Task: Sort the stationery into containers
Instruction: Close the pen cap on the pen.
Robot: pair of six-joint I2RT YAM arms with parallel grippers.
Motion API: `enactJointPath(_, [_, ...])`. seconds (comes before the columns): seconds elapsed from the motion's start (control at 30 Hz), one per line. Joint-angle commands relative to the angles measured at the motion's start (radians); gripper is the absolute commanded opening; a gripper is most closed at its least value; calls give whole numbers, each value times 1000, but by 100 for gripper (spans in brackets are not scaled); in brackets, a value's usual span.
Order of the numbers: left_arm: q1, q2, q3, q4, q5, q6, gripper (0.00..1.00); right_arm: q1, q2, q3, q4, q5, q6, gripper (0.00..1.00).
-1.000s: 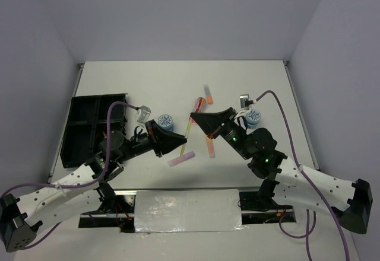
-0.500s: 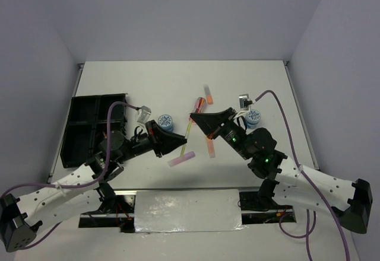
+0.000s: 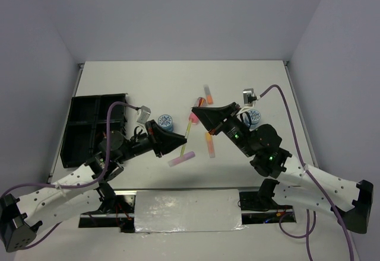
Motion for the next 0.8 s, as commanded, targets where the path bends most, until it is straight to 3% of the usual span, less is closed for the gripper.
enactJointPath(0.0, [-2,-18,47,28,6,42,0,5,-5,10,8,-4,-16,0])
enactJointPath(0.33, [-4,-45,67,-22,-16,74,0,8,9,-13,20,-69,15,0])
enactJointPath(0.77, [-2,-48,75,-27,-13,79,0,5,21,-30,19,-44,9,0])
